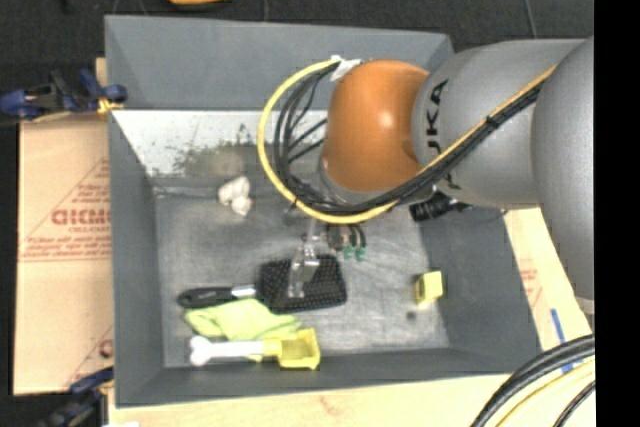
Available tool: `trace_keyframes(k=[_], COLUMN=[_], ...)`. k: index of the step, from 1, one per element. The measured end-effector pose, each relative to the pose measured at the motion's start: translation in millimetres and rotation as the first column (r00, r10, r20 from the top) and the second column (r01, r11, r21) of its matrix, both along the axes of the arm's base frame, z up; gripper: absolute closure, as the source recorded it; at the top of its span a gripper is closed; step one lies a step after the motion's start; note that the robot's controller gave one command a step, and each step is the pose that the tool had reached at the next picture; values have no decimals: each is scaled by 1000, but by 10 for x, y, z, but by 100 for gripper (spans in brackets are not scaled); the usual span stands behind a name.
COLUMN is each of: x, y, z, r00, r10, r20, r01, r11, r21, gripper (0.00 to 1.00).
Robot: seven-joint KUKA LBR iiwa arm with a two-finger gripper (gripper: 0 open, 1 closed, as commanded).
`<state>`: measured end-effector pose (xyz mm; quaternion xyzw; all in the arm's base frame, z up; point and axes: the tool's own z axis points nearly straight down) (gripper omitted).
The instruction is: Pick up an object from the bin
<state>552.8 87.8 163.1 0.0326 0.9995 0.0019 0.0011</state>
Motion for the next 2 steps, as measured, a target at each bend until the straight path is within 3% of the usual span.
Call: trace_keyframes(k=[1,2], x=[133,41], y=[-314,-329], z=[-427,-778], r00=[993,996], r10=[119,-89], r20=[3,5], r01=[-119,89], r11=[993,996], r21=[-4,-6], gripper=[0,0])
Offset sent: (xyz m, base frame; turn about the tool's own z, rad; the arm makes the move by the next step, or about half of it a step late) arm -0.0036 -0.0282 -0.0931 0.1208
